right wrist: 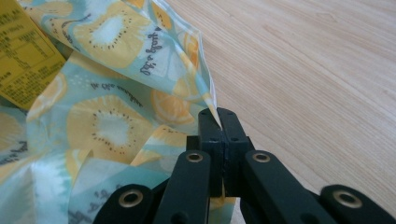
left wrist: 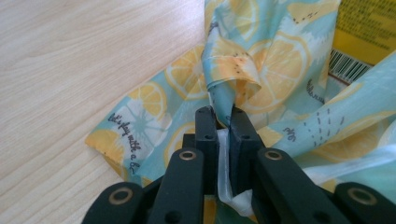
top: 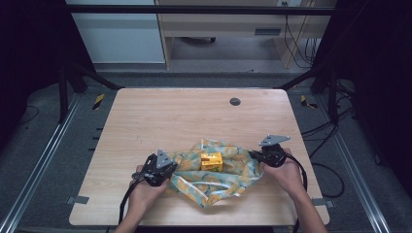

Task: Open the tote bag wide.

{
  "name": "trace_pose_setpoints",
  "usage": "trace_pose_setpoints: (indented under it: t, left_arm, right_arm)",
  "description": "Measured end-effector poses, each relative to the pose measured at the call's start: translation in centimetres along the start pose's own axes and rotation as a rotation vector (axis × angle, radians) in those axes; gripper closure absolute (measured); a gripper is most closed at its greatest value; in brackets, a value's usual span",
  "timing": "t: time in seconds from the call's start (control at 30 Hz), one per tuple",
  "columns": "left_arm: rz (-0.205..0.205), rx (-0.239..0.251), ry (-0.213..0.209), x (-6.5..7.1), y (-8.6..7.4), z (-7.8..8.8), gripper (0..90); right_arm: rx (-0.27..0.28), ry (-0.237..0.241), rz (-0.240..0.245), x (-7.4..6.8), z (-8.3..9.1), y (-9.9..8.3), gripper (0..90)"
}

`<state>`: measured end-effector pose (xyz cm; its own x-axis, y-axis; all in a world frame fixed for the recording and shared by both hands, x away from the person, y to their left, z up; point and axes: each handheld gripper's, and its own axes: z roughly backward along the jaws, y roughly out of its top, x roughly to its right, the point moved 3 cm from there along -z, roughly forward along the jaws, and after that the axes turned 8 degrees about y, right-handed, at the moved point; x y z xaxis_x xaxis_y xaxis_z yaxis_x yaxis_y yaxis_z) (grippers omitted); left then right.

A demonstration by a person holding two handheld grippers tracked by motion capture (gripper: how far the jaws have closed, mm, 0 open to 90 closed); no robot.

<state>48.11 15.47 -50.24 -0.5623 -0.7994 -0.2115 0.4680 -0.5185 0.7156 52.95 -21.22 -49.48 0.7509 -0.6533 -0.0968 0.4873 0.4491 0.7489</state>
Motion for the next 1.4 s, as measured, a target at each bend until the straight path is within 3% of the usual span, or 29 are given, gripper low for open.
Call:
trace_pose_setpoints:
  t: [0.53,1.23,1.4]
  left_arm:
    - [-0.019,-0.023,-0.012,0.4,-1.4,0.0,85.2]
    - [-0.020,-0.032,-0.023,0.5,-1.7,0.0,89.3]
    - [-0.043,-0.039,-0.024,0.9,-1.7,0.3,89.4]
  right_arm:
    - [-0.078,-0.002,0.013,0.1,-1.0,-2.0,90.0]
    - [-0.084,-0.037,0.039,-0.1,-0.9,-2.2,90.0]
    - [-0.085,-0.053,0.057,-0.1,-0.7,-2.2,90.0]
